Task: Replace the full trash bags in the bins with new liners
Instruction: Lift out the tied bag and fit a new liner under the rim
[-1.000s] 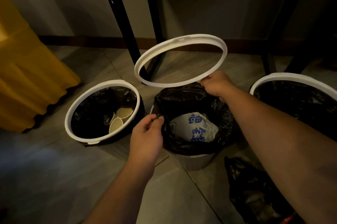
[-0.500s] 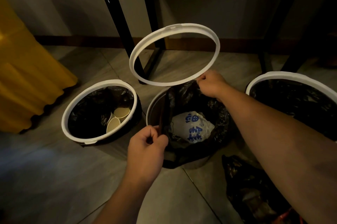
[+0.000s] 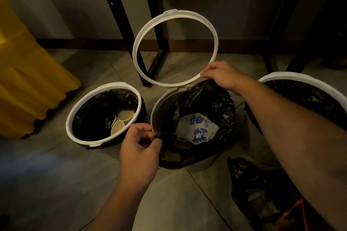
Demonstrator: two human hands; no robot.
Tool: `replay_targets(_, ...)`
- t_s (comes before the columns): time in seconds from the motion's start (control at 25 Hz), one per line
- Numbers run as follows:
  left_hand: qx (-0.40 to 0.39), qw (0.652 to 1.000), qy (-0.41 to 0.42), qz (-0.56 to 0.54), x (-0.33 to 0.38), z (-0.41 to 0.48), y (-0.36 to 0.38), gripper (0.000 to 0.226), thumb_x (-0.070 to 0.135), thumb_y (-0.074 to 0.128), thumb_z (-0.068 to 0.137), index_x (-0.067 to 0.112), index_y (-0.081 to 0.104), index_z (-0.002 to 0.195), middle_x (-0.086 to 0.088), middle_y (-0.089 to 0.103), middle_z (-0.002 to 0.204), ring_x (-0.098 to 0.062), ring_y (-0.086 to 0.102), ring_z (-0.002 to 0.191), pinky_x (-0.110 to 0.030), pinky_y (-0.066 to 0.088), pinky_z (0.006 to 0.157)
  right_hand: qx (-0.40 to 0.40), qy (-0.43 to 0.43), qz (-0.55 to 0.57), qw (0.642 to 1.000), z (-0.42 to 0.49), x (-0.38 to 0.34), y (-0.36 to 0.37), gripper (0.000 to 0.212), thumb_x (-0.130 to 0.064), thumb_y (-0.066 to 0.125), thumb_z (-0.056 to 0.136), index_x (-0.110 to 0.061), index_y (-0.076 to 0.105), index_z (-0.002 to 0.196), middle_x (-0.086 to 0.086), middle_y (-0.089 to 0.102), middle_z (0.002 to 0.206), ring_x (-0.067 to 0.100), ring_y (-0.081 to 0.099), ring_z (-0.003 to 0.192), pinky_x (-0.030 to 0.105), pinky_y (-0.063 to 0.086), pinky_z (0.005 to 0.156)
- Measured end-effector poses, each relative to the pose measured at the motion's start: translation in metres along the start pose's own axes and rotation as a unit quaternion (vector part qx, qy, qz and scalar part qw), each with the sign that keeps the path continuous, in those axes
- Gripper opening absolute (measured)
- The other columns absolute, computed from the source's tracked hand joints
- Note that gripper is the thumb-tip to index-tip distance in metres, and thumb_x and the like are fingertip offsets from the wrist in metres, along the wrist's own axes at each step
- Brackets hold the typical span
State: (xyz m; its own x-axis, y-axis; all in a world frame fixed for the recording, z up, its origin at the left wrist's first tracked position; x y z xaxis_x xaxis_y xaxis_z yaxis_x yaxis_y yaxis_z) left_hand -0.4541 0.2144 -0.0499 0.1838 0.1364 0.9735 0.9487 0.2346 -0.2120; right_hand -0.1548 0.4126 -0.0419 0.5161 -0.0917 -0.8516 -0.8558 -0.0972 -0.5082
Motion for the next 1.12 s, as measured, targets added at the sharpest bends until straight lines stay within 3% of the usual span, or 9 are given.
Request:
replay_targets(0.12,0.006,1.0,-0.009,0.011,0.0,0.001,-0.003,0.027,0.009,0.076,0.094,0.036,0.074,0.088,-0.006,0.068,0.082,-0.026,0.071,0.072,-0.032,0.063,0.059,-0.074,0.032,-0.089,0.993,-0.012,0.011,-0.001,0.042,-0.067,0.08,0.072,-0.036,0.078,0.1,-0.014,0.073,0.101,0.006,0.067,0.094,0.029,0.048,0.075)
replay_targets(0.28,0.003,1.0,0.0,0.003,0.011,0.005,-0.002,0.016,0.017,0.074,0.098,0.027,0.076,0.085,-0.007,0.071,0.071,-0.011,0.064,0.055,-0.018,0.052,0.051,-0.104,0.055,-0.218,0.969,-0.021,0.036,-0.006,0.017,-0.038,0.082,0.086,-0.025,0.072,0.084,-0.003,0.071,0.086,0.02,0.069,0.087,0.033,0.047,0.068)
replay_targets(0.36,0.007,1.0,0.006,0.002,0.015,0.004,-0.001,0.018,0.02,0.072,0.099,0.027,0.075,0.082,-0.005,0.071,0.067,-0.008,0.064,0.053,-0.015,0.049,0.049,-0.066,0.039,-0.214,0.974,-0.026,0.032,-0.015,0.031,-0.041,0.076,0.091,-0.022,0.064,0.071,0.0,0.064,0.074,0.021,0.062,0.075,0.033,0.042,0.062)
replay_targets(0.48,0.015,1.0,-0.006,-0.017,0.015,0.004,-0.001,0.02,0.014,0.069,0.098,0.025,0.075,0.082,-0.002,0.072,0.068,-0.007,0.064,0.055,-0.015,0.05,0.049,-0.05,0.026,-0.188,0.981,-0.034,0.023,-0.021,0.032,-0.054,0.066,0.096,-0.024,0.07,0.086,0.004,0.07,0.086,0.021,0.066,0.082,0.038,0.052,0.072)
replay_targets(0.6,0.017,0.999,-0.024,-0.037,0.014,0.006,-0.002,0.022,0.009,0.066,0.098,0.023,0.078,0.086,0.0,0.077,0.078,-0.006,0.07,0.062,-0.015,0.052,0.052,-0.083,0.047,-0.201,0.975,-0.047,0.022,-0.022,0.041,-0.063,0.076,0.084,-0.024,0.065,0.082,-0.001,0.066,0.082,0.018,0.063,0.078,0.036,0.047,0.067)
replay_targets(0.72,0.005,0.998,-0.031,-0.056,0.015,0.006,-0.001,0.026,0.008,0.066,0.097,0.025,0.079,0.084,0.003,0.077,0.079,-0.007,0.072,0.066,-0.017,0.055,0.056,-0.1,0.084,-0.156,0.979,-0.054,0.029,-0.024,0.03,-0.039,0.089,0.079,-0.026,0.066,0.093,-0.002,0.07,0.101,0.018,0.067,0.092,0.035,0.052,0.071)
replay_targets(0.84,-0.016,0.996,-0.034,-0.08,0.015,0.003,0.004,0.029,0.008,0.067,0.098,0.028,0.079,0.081,0.005,0.075,0.077,-0.01,0.072,0.069,-0.024,0.06,0.064,-0.068,0.11,-0.048,0.99,-0.055,0.031,-0.023,0.017,-0.026,0.081,0.089,-0.027,0.07,0.102,0.004,0.073,0.112,0.024,0.071,0.1,0.04,0.061,0.078)
replay_targets(1.0,-0.023,0.995,-0.048,-0.08,0.011,0.003,0.006,0.024,0.013,0.068,0.099,0.032,0.079,0.087,0.002,0.076,0.082,-0.015,0.073,0.073,-0.034,0.065,0.069,-0.076,0.122,-0.009,0.99,-0.06,0.029,-0.015,0.021,-0.05,0.061,0.101,-0.034,0.073,0.108,0.002,0.075,0.11,0.022,0.072,0.1,0.038,0.058,0.074)
replay_targets(1.12,-0.017,0.997,-0.066,-0.038,0.002,-0.001,0.003,0.019,0.042,0.083,0.08,0.046,0.071,0.094,0.006,0.078,0.092,-0.012,0.077,0.076,-0.032,0.063,0.065,-0.105,0.11,-0.09,0.984,-0.065,0.024,-0.014,0.042,-0.063,0.076,0.086,-0.03,0.073,0.113,-0.001,0.075,0.111,0.02,0.071,0.101,0.044,0.061,0.089)
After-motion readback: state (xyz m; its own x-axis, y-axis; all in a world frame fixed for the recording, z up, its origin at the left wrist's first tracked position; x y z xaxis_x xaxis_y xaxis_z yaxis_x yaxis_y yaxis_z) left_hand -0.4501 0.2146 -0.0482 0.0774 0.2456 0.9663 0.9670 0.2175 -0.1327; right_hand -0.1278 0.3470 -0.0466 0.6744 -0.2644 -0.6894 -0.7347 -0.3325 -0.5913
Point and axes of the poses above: each hand's wrist, its own z-axis towards the middle knuckle, its own y-axis out of the palm, x = y × z, the point moved 10 cm from there along z, towards the middle knuckle
